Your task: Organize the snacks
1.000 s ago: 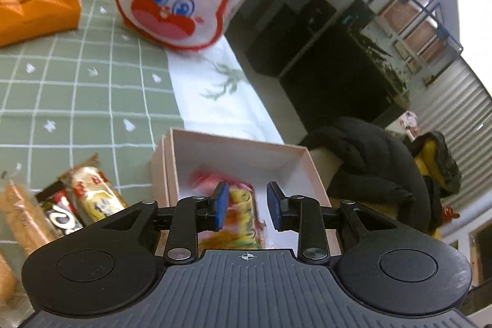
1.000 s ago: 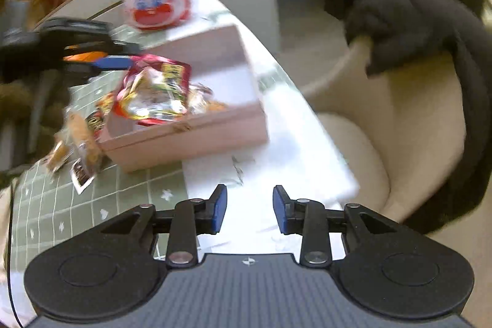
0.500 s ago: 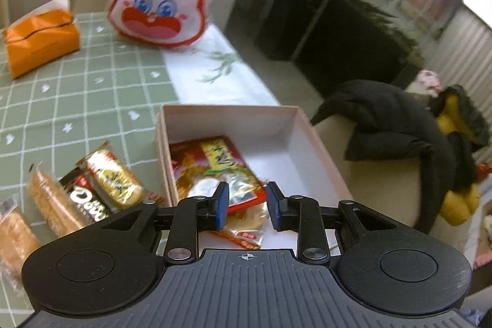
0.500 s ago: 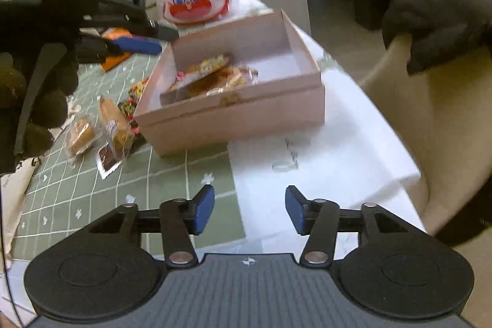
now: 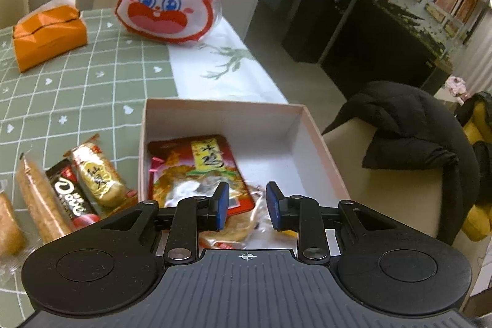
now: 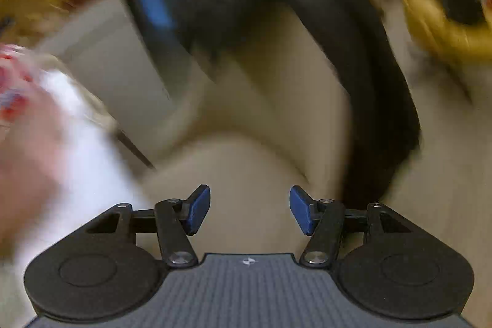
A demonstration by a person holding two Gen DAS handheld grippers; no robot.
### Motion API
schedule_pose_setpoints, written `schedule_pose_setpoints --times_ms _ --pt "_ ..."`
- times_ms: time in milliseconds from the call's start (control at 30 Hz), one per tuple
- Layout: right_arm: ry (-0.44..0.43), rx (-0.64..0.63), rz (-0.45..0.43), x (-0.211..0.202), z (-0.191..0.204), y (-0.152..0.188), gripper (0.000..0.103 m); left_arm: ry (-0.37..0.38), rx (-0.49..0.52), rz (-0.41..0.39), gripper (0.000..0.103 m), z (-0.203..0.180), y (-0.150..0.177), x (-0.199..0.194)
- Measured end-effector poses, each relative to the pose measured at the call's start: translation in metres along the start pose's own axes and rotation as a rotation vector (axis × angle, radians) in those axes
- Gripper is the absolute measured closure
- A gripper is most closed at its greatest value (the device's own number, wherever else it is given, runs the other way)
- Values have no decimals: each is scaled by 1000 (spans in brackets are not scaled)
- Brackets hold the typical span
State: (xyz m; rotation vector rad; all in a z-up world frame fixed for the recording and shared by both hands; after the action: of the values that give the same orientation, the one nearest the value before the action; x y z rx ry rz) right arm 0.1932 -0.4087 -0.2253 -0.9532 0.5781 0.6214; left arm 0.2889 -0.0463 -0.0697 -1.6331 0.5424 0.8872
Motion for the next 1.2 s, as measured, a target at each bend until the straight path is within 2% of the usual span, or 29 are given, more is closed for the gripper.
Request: schedule_pose_setpoints --times_ms 100,167,233,400,433,467,500,600,633,700,733,800,867,933,1000,1067,1200 --pt "-63 128 231 53 -49 46 53 -1 4 -24 73 -2 -1 -4" --pt "-83 172 315 86 -62 75 58 -3 11 -33 73 -1 -2 -7" --pt "-74 206 340 118 -71 98 63 0 24 -37 73 1 0 -10" --pt "-38 261 373 188 -86 131 63 23 46 -36 73 11 6 -13" --pt "-55 296 401 199 -89 138 65 31 43 -36 73 14 7 -13" --pt "-83 332 422 207 -90 143 74 37 39 -37 73 17 8 -13" --pt "-119 358 430 210 -89 148 77 42 36 -39 73 20 9 -13" --pt "-156 295 411 213 -72 145 93 60 29 -24 73 28 12 -12" --pt "-167 282 399 212 -66 141 95 67 30 -18 73 30 12 -11" --pt "-182 266 364 212 -57 130 95 73 33 -21 73 36 12 -12" --pt "-159 239 354 215 -53 125 95 73 25 -24 73 40 11 -12" --pt "-110 215 363 229 -54 119 92 76 0 -23 73 48 10 -13" --pt "-124 252 370 238 -57 119 92 74 -12 -30 73 56 8 -18" --pt "-116 212 367 239 -55 116 96 66 -30 -33 73 66 6 -22" --pt "-91 167 370 231 -49 112 98 61 -60 -28 73 76 5 -25" --pt "-104 162 357 217 -48 100 99 67 -86 -31 73 85 4 -31" --pt "-91 85 290 161 -38 61 99 99 -125 -32 73 100 5 -40"
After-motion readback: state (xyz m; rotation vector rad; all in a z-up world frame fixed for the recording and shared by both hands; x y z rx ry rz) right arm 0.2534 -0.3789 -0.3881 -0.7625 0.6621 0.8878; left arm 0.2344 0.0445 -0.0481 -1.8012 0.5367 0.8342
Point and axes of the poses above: each gripper's, at about its wrist camera, not at the fingertips, and x roughly the way its jaws point, z to its left, y to its underside, the point moved 2 cm from there along x, roughly the way its jaws point, and after that the axes turned 15 degrees about -y, right-handed, at the moved point
